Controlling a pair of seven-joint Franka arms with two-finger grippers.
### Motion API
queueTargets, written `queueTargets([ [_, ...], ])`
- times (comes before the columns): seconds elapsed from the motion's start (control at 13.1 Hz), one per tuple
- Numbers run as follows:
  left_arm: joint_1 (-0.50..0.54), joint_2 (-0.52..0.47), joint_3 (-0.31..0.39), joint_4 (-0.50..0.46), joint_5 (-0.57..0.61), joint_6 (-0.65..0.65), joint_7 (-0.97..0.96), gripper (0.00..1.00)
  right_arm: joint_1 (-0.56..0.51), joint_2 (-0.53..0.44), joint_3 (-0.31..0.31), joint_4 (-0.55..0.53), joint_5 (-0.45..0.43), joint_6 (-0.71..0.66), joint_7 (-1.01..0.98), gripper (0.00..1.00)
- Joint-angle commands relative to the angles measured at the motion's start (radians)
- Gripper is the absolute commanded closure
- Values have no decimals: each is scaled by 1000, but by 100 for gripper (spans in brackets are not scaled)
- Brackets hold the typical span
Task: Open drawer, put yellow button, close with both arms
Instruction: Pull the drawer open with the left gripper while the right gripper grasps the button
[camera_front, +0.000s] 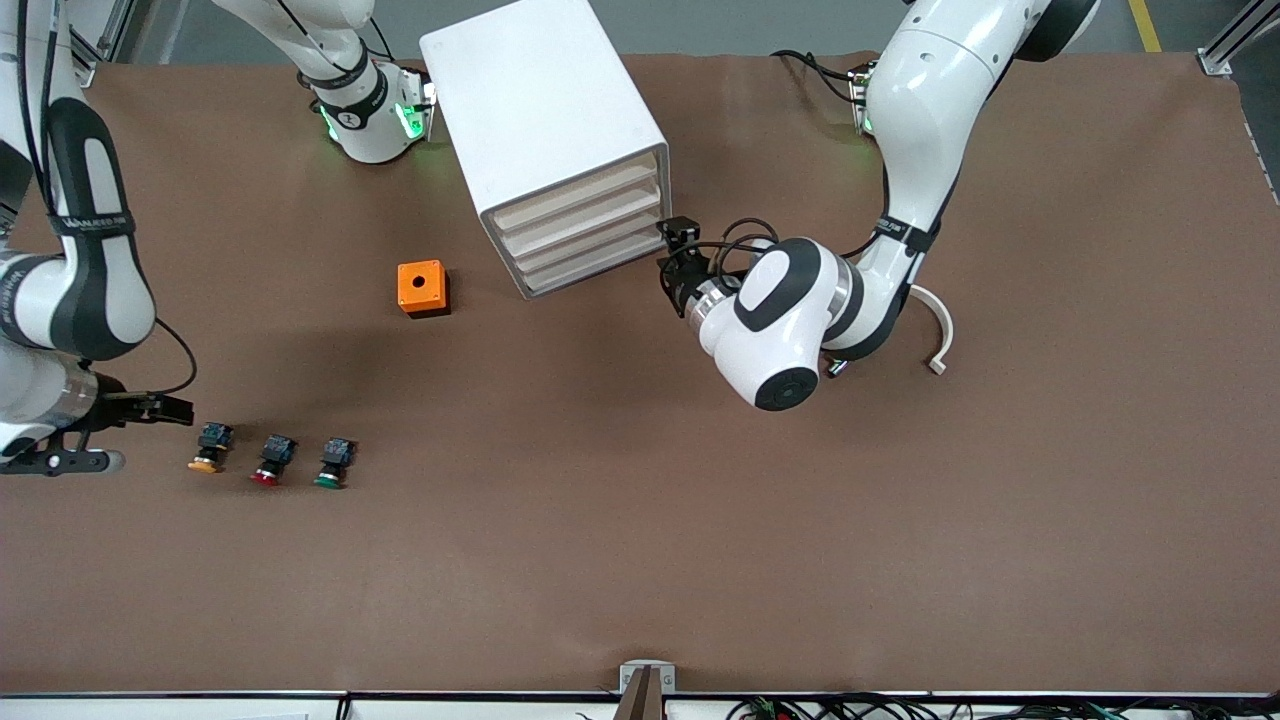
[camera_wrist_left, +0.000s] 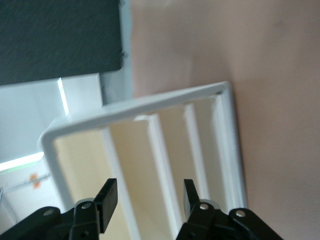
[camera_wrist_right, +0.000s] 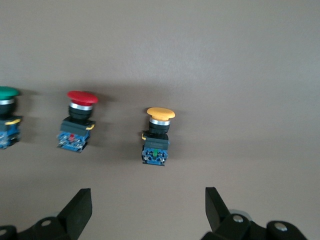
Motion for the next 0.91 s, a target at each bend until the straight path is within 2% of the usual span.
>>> queueTargets([
  [0.0, -4, 45, 8, 16, -88, -19, -123, 39, -11, 20, 14, -40, -3, 68, 73, 0],
  [0.3, -25, 93, 7, 19, -100, -12, -210, 39, -29, 65, 14, -37, -1, 142, 75, 0],
  [0.61, -48, 97, 5, 24, -174, -13, -207, 38, -38, 144, 16, -25, 2, 216, 76, 0],
  [0.84, -67, 96, 4, 33, -188, -19, -207, 38, -43, 157, 16, -31, 3, 222, 76, 0],
])
